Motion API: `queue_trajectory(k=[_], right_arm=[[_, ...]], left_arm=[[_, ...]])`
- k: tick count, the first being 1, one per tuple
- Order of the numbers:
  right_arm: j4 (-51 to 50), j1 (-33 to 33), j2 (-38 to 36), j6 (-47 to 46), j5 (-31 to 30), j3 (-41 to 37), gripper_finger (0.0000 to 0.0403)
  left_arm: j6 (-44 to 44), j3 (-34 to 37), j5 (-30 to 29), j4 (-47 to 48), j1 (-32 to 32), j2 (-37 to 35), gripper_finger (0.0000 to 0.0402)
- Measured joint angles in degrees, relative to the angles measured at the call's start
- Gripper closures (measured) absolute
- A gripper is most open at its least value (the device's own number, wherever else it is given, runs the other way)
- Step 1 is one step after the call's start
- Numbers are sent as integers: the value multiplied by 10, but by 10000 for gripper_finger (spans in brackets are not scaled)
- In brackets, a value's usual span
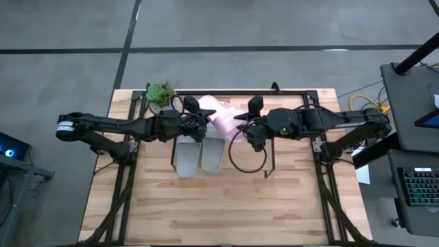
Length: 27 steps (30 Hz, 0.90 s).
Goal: Pick and place slides into the shelf
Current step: Put the bottom pink slide on the shelf
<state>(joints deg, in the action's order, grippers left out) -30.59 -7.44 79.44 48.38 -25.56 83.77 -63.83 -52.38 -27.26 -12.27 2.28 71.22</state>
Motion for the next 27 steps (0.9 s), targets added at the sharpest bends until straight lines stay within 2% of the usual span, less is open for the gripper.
queue_trajectory(k=[14,17,23,27], right_arm=[[3,0,14,15,-3,3,286],[4,0,16,16,-7,3,309],[11,0,15,16,-16,3,385],[14,0,15,13,-31,3,391]], left_arm=[[-2,0,19,-17,0,0,354],[-2,-1,19,-17,0,0,354],[-1,-1,19,-17,0,0,354],[3,-1,19,-18,0,0,348]])
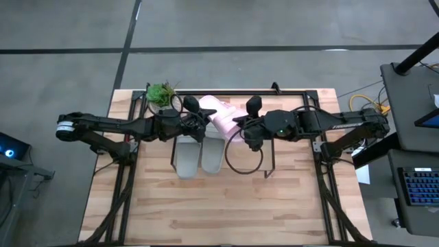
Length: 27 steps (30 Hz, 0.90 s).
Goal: Pick and place slides into the shelf
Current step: Put the bottom pink slide on the shelf
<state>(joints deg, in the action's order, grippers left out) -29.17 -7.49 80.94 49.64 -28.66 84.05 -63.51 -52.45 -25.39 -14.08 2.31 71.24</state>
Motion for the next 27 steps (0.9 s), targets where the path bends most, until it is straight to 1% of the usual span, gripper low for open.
queue_trajectory(k=[3,7,11,13,15,18,23,27], right_arm=[[6,0,0,-15,-3,0,392],[13,-2,0,-26,-43,0,393],[11,-1,0,-68,-75,0,394],[9,-4,0,-82,-103,0,394],[2,-9,-1,-95,-138,0,394],[-9,-20,-1,-121,-168,-1,394],[-48,-46,-1,-177,-219,-1,394],[-97,-67,-2,-253,-254,-1,394]], left_arm=[[1,0,1,-3,0,0,306],[31,0,-7,-13,0,0,251],[65,0,-59,-12,0,-10,221],[80,0,-86,-4,0,-24,214],[100,2,-102,-2,0,-39,212],[145,7,-104,27,0,-74,211],[228,30,-107,46,0,-138,210],[292,41,-108,83,0,-181,210]])
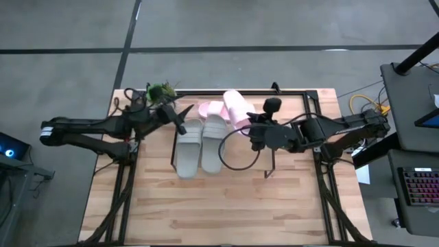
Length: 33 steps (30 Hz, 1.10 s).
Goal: Pick and place slides into the shelf
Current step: Put the bottom pink slide on the shelf
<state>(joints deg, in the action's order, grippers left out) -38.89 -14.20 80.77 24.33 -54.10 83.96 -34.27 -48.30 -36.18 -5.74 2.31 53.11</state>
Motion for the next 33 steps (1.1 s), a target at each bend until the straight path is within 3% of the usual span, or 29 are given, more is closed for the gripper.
queue_trajectory(k=[7,13,18,33], right_arm=[[-96,-35,0,-182,-16,0,394],[-181,-60,9,-303,-75,-1,394],[-241,-69,31,-397,-77,-2,394],[-354,-69,128,-516,-87,-3,394]], left_arm=[[69,30,-2,25,0,-37,209],[85,49,0,28,-1,-36,209],[87,60,0,31,-1,-33,209],[100,65,0,28,-1,-35,209]])
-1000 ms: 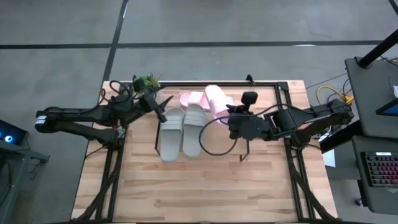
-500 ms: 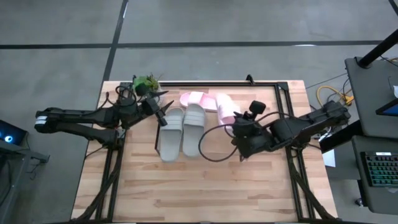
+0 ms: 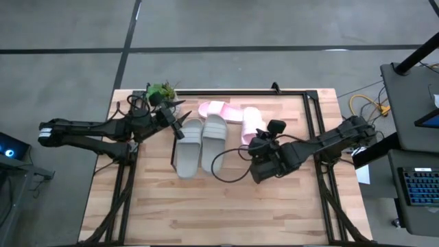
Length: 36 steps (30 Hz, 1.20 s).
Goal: Pick and place slides into the shelf
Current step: Put the bottom pink slide on the shelf
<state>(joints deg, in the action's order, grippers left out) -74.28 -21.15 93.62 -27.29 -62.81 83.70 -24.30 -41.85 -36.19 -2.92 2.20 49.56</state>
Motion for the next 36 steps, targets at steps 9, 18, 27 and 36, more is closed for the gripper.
queue_trajectory(k=[9,18,27,36], right_arm=[[-40,-20,-1,-55,28,0,394],[-66,-33,1,-86,103,1,394],[-57,-32,2,-88,168,1,394],[-43,-32,2,-93,226,1,384]], left_arm=[[0,0,-1,0,0,0,209],[0,0,-1,0,0,0,209],[-1,0,-1,0,1,0,209],[-1,0,0,0,0,0,209]])
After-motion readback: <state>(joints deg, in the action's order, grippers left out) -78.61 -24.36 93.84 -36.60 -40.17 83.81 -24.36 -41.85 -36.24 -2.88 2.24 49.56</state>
